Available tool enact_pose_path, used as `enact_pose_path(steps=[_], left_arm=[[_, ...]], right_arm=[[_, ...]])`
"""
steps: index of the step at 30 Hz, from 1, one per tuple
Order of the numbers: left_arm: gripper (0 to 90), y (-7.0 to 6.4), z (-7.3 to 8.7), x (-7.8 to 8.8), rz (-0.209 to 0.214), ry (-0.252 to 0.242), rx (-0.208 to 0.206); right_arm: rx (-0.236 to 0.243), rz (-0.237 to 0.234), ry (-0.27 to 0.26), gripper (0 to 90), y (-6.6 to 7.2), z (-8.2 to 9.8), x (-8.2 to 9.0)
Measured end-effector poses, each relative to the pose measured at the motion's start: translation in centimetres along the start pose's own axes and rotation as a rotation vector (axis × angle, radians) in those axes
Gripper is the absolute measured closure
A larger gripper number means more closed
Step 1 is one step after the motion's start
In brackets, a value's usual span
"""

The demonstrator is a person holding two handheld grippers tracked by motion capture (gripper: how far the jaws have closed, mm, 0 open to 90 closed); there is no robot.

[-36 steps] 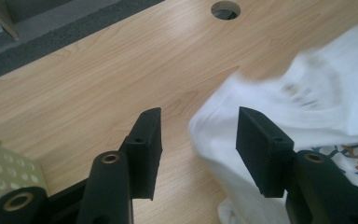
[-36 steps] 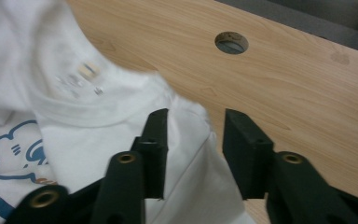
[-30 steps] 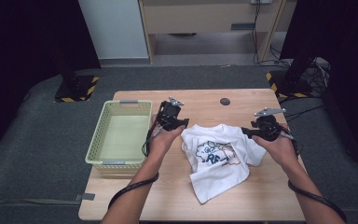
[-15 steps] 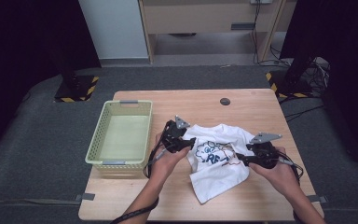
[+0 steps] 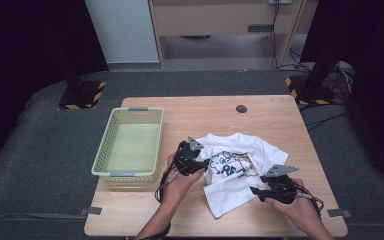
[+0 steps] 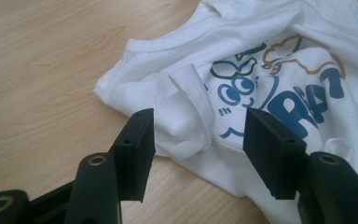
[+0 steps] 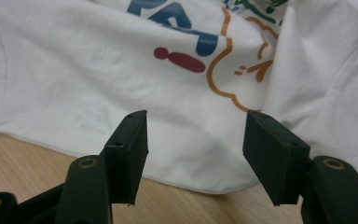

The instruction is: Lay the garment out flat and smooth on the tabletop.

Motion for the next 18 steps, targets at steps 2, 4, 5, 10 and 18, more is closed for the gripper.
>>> enact_pose_path(steps=[2, 4, 5, 10, 18], left_arm=[[43.4, -0.1, 0.1, -0.1, 0.000, -0.004, 0.006], [43.3, -0.1, 0.2, -0.1, 0.000, -0.003, 0.003], [43.3, -0.2, 0.2, -0.1, 0.001, -0.003, 0.003], [42.6, -0.5, 0.3, -0.2, 0.006, -0.005, -0.007], [41.6, -0.8, 0.6, -0.7, 0.013, 0.002, 0.002]], right_arm=[[0.008, -0.001, 0.005, 39.2, 0.2, 0.3, -0.2], [0.010, -0.007, 0.009, 38.6, 0.4, 0.7, -0.3], [0.013, -0.011, 0.016, 38.3, 0.5, 0.9, -0.5], [0.031, -0.010, 0.042, 37.6, 0.8, 1.6, -1.0], [0.066, 0.003, 0.032, 39.2, 0.9, 2.2, -1.4]])
Point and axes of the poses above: each handheld gripper's, and its own axes: x roughly backward along the jaws, z roughly out of its underside, y roughly to its left, the point moved 1 cm from there along -x, roughly forward along the jaws, and after that the axes turned 8 degrees about -x, right-handed, at the moved point
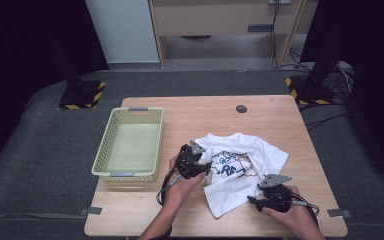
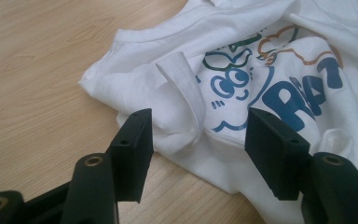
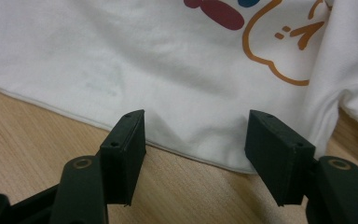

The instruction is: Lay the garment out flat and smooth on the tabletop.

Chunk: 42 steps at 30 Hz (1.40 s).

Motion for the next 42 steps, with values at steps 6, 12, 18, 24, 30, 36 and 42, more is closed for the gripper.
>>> enact_pose_path(steps=[6, 12, 18, 24, 30, 36, 42], left_arm=[[41.5, -0.1, 0.0, 0.0, 0.002, -0.002, -0.003], [41.2, -0.3, 0.2, -0.2, 0.007, 0.000, -0.007], [41.1, -0.5, 0.2, -0.3, 0.011, 0.000, -0.012], [40.9, -0.6, 0.1, -0.2, 0.012, -0.003, -0.017], [40.3, -0.7, 0.1, -0.2, 0.012, -0.006, -0.022], [39.7, -0.9, 0.0, -0.3, 0.017, -0.009, -0.021], [39.0, -0.8, 0.1, -0.2, 0.017, -0.013, -0.022]], right_arm=[[0.007, -0.001, -0.005, 47.3, -0.1, 0.1, 0.2], [0.000, 0.009, -0.002, 59.3, -0.5, -0.1, 0.3], [0.006, 0.028, 0.014, 75.7, -0.7, -0.3, 0.4], [0.008, 0.048, 0.016, 86.4, -1.0, -0.4, 0.4], [0.001, 0.052, 0.022, 86.9, -1.6, -0.6, 0.4], [-0.012, 0.070, 0.040, 86.7, -3.0, -0.9, 0.4], [-0.044, 0.088, 0.039, 82.7, -4.6, -0.8, 0.7]])
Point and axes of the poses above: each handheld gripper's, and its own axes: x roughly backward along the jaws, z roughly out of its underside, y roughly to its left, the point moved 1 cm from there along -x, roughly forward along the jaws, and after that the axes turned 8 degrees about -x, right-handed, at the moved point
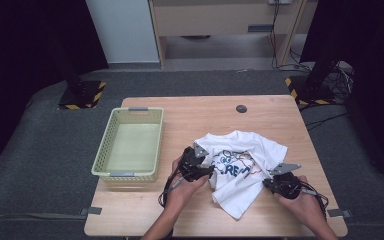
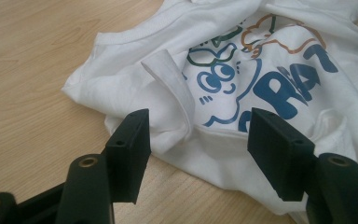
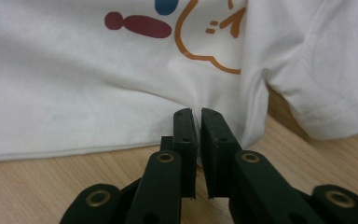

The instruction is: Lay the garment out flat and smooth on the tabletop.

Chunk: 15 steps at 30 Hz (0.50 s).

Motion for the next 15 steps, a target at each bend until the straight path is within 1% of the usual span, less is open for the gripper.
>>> enact_pose_path(steps=[3, 5, 11, 15], left_arm=[[38.7, 0.1, 0.1, 0.1, -0.003, 0.001, -0.001], [38.5, 0.1, 0.1, 0.1, -0.004, 0.003, -0.003], [38.0, 0.1, 0.4, 0.1, -0.007, 0.007, -0.002], [38.0, 0.0, 0.4, -0.1, -0.005, 0.007, -0.001]], right_arm=[[-0.001, -0.011, -0.027, 80.1, 0.1, 0.0, 0.7], [0.010, -0.015, -0.039, 76.8, 0.4, 0.0, 1.3], [0.042, -0.031, -0.057, 72.3, 1.7, -0.2, 2.6], [0.044, -0.054, -0.063, 67.6, 2.8, 0.1, 3.0]])
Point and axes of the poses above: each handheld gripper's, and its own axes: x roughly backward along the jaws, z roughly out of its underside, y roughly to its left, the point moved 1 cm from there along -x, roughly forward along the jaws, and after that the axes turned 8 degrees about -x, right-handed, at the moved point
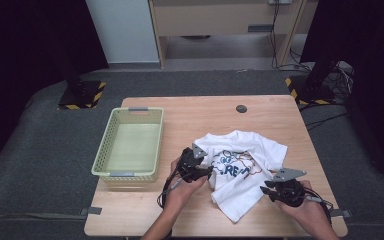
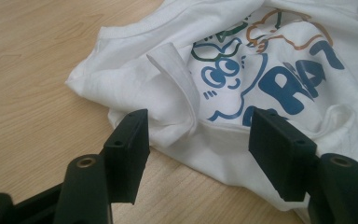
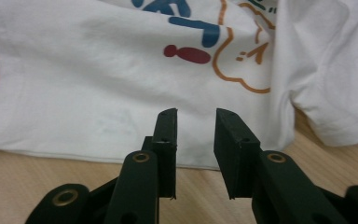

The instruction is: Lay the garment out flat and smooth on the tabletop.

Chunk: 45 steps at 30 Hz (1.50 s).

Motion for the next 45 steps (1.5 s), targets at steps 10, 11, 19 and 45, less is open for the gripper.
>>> enact_pose_path(steps=[10, 11, 19, 45], left_arm=[[37.8, -0.2, -0.4, -1.1, 0.022, 0.007, -0.013], [37.8, -0.1, -0.4, -1.3, 0.021, 0.010, -0.013], [40.6, 0.8, -0.7, -2.8, 0.016, 0.027, -0.004], [85.6, 4.7, -2.3, -0.3, -0.009, 0.010, 0.020]], right_arm=[[0.022, -0.064, 0.022, 59.4, 2.6, 0.8, -1.0], [0.023, -0.069, 0.023, 58.4, 2.8, 0.9, -1.2], [0.021, -0.097, 0.040, 56.3, 3.9, 1.6, -2.4], [-0.017, -0.014, 0.065, 87.3, -0.2, 3.0, -0.4]])
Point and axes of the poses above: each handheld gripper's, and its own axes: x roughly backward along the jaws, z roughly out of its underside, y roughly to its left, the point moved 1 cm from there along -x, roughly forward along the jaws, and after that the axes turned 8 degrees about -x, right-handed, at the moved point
